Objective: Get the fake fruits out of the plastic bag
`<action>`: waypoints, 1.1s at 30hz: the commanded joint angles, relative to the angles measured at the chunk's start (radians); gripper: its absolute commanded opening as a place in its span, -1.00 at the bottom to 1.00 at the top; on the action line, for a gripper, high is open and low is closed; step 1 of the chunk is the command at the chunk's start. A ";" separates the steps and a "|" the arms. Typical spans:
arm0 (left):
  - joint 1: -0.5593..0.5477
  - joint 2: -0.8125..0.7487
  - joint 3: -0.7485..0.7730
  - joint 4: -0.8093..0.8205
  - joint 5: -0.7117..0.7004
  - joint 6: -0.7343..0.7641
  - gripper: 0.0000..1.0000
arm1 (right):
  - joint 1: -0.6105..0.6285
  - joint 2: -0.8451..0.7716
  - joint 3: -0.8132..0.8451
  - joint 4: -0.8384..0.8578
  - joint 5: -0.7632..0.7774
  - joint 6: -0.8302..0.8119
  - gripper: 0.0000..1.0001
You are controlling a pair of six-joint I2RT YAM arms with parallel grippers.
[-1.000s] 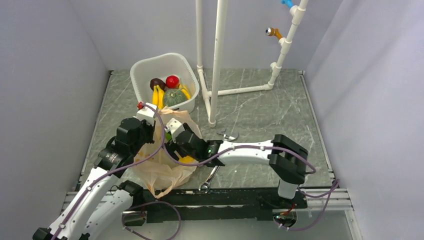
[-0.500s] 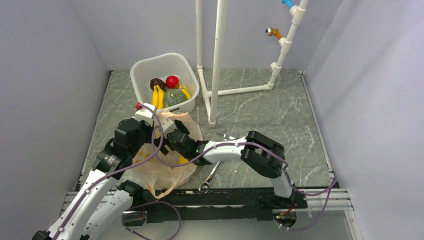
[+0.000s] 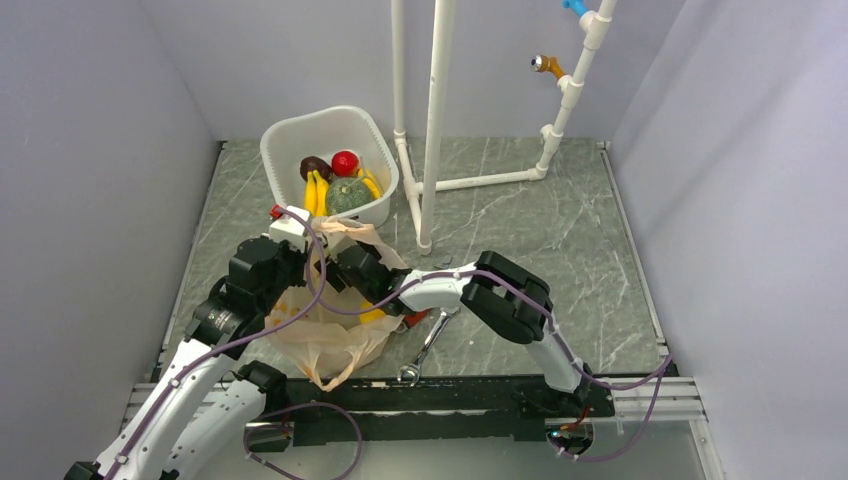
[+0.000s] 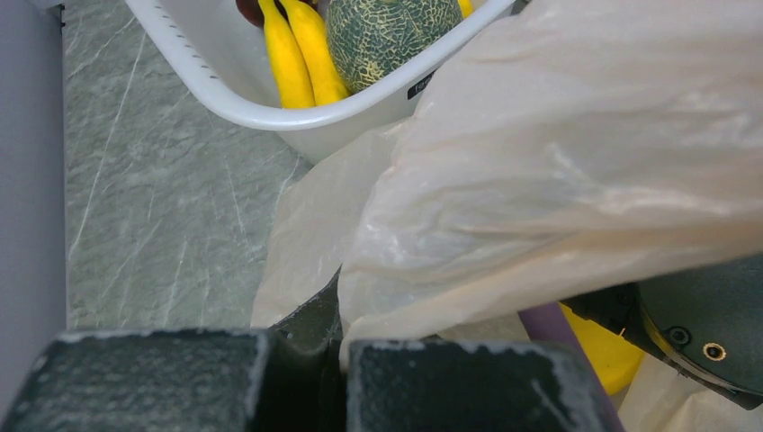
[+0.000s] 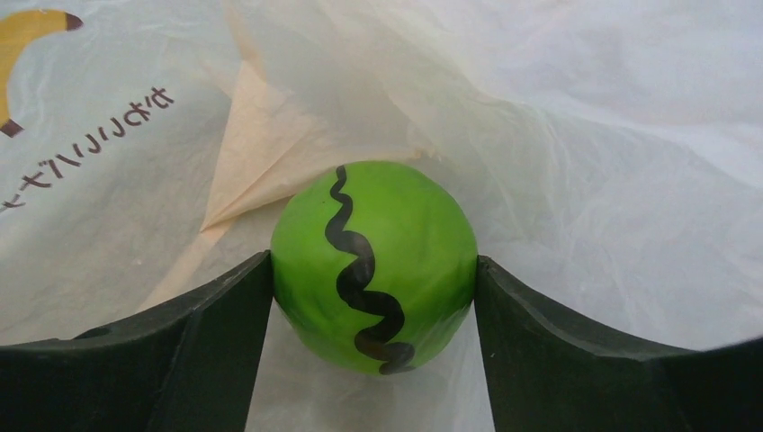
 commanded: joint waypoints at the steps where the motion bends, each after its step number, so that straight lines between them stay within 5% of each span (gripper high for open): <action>1: -0.004 0.001 0.004 0.032 -0.005 0.004 -1.00 | 0.005 -0.017 0.011 0.043 -0.037 -0.027 0.28; 6: -0.005 0.003 0.005 0.028 -0.008 0.003 -1.00 | 0.020 -0.093 -0.026 0.046 -0.082 -0.031 -0.33; 19: -0.004 0.001 0.007 0.024 -0.016 0.002 -1.00 | 0.090 -0.450 -0.269 -0.001 -0.181 0.093 -0.92; 33: -0.005 0.007 0.015 0.006 -0.077 -0.007 -1.00 | 0.095 -0.924 -0.509 -0.140 -0.308 0.175 -1.00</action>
